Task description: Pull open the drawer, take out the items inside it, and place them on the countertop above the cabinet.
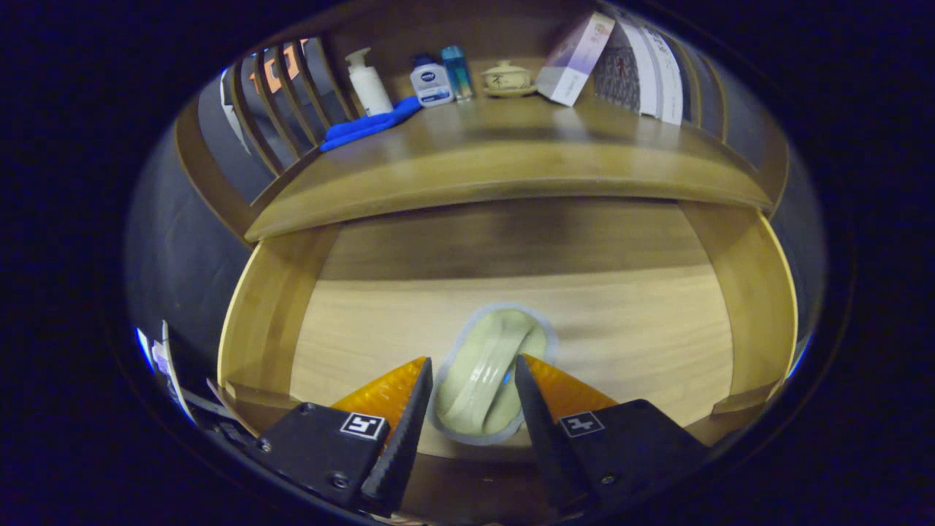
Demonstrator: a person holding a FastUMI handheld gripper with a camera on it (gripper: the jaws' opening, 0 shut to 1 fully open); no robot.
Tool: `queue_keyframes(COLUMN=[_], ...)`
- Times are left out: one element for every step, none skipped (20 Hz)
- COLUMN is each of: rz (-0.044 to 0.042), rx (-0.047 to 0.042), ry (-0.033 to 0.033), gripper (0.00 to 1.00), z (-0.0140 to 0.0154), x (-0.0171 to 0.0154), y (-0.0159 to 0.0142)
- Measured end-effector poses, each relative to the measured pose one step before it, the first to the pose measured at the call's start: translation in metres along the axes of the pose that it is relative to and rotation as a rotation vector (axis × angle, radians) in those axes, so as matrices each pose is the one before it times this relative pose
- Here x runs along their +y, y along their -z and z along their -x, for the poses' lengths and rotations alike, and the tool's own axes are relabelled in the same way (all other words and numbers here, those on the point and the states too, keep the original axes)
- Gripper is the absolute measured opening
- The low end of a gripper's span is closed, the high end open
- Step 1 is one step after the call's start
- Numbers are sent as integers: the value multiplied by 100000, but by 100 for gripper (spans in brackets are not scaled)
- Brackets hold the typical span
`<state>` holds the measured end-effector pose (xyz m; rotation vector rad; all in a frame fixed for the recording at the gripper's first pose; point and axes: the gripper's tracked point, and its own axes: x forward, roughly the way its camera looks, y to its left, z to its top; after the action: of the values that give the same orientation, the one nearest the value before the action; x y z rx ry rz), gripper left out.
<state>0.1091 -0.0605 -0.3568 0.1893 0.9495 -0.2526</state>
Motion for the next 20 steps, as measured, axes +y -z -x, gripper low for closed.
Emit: queue_keyframes(rz=[1651,752,1288,1361,447,-70,193,425,210,756,-230,-506,143,182,227,362,101,-320,-901,-618], rx=[-284,594,866,-859,-402,240,-905,93,-505,-217,-200,284,5,24,-151,-439,-625,-626,-659,-961], ry=[922,107,551,495,151,501,-4,-1164,-740,-333,-247,-426,-345,-139,176,613,440,119,-386,-714], gripper=[72,72,70,69,68,64,58,52,48,45,38,33,28,22,21,20,20,19,19,19], z=[-132,-198,-93,21,-261,-54,-7,56,-60,37,-7,-16,12,90,130,176,332,435,500,611], x=[-78,8,-45,-41,-181,-156,-71,184,86,38,-2,43,66,2,13,-82,-21,13,99,155], y=[-121,46,238,-292,-155,13,-149,-36,-98,-165,36,86,-35,-39,48,-110,-71,-255,-231,-421])
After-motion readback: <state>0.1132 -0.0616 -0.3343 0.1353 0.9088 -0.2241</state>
